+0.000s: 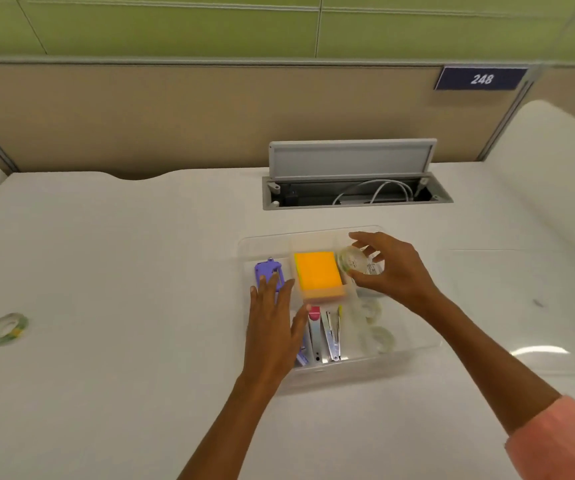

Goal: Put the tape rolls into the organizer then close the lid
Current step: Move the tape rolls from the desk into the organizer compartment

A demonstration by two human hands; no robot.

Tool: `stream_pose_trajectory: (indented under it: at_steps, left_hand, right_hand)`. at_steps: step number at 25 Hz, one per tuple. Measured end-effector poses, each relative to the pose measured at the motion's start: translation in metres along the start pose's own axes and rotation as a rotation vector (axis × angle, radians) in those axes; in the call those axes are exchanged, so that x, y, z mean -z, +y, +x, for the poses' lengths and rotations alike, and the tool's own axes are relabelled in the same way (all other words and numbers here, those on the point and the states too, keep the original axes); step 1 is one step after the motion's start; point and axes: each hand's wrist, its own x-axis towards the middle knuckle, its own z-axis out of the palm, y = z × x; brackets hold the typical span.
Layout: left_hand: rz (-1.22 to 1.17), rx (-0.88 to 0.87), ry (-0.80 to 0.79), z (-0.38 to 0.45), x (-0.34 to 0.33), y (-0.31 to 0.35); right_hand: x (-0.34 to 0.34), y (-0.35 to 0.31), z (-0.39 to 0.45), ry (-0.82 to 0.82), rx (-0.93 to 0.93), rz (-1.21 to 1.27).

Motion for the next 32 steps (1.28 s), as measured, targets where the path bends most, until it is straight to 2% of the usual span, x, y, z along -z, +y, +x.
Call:
stream_pose_trajectory:
  at_steps: [5,8,14,18,25,32]
  left_hand:
    - [0.082,0.026,-0.038,-0.002,-0.013,-0.009]
    - [0.091,0.027,-0.002,-0.003,-0.015,-0.009]
    - [0.118,0.012,-0.006,-0.004,-0.016,-0.01]
    - [0.095,0.019,-0.007,-0.004,-0.015,-0.008]
    - [0.087,0.001,0.005,-0.005,-0.016,-0.009]
    - [0.094,0.022,-0.016,-0.003,-0.017,-0.011]
  right_hand:
    - [0.016,0.043,-0.044,-0.03,-0.009,-0.216]
    - [0.009,0.052,-0.058,-0.029,0.05,-0.41]
    - [-0.007,0.062,-0.065,-0.066,0.072,-0.587]
    - [-0.01,0.063,-0.065,-0.12,0.029,-0.575]
    - [-0.011,0.058,-0.064,-0.12,-0.033,-0.546]
    - [-0.009,0.048,-0.066,-0.056,-0.008,-0.52]
